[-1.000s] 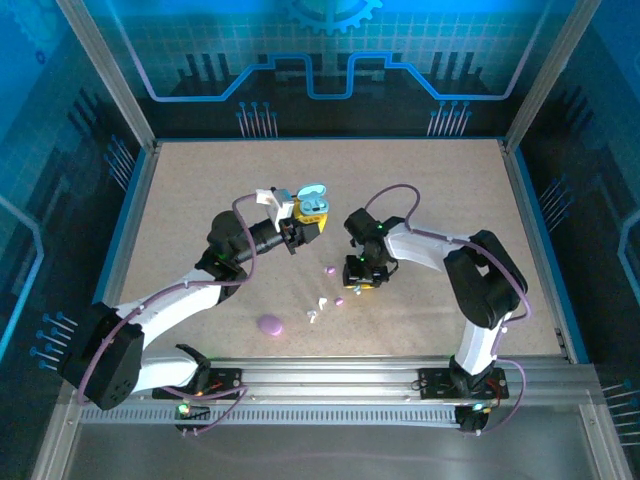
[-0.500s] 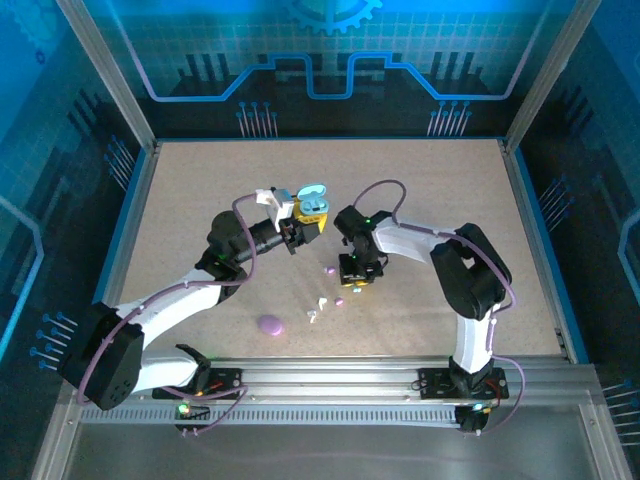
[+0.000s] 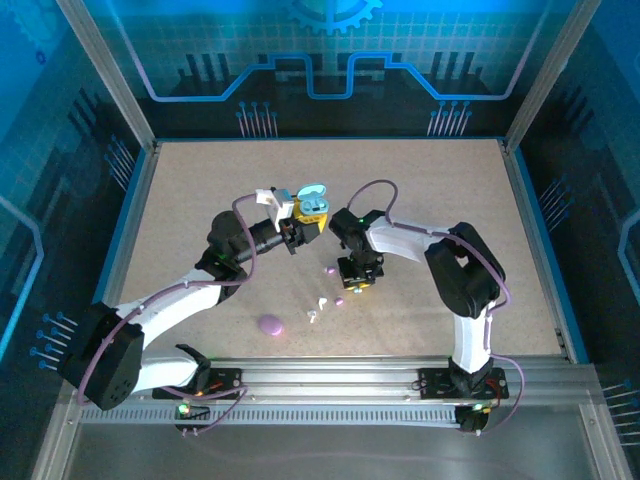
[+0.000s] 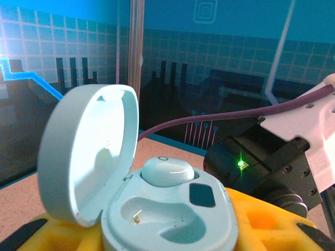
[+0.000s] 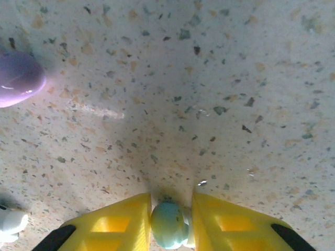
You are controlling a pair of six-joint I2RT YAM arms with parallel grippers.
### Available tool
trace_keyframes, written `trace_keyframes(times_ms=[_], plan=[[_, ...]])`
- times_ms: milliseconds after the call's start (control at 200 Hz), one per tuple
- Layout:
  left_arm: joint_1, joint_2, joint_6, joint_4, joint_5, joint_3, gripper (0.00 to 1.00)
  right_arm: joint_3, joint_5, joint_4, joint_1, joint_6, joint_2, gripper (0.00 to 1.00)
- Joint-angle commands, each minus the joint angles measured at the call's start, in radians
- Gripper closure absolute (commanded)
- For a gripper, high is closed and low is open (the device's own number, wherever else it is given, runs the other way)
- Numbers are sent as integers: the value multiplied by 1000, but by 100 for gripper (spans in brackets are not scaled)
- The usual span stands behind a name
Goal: Insert wireless bluetooth earbuds into charging case
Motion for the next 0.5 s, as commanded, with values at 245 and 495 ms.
trace_keyframes(times_ms=[245,495], plan=[[-7,-2,18,22,-15,6,66,59,17,-61,36,-41,58,75],[-6,-7,20,18,-17,4,66,58,30,-92,39,-52,42,73]])
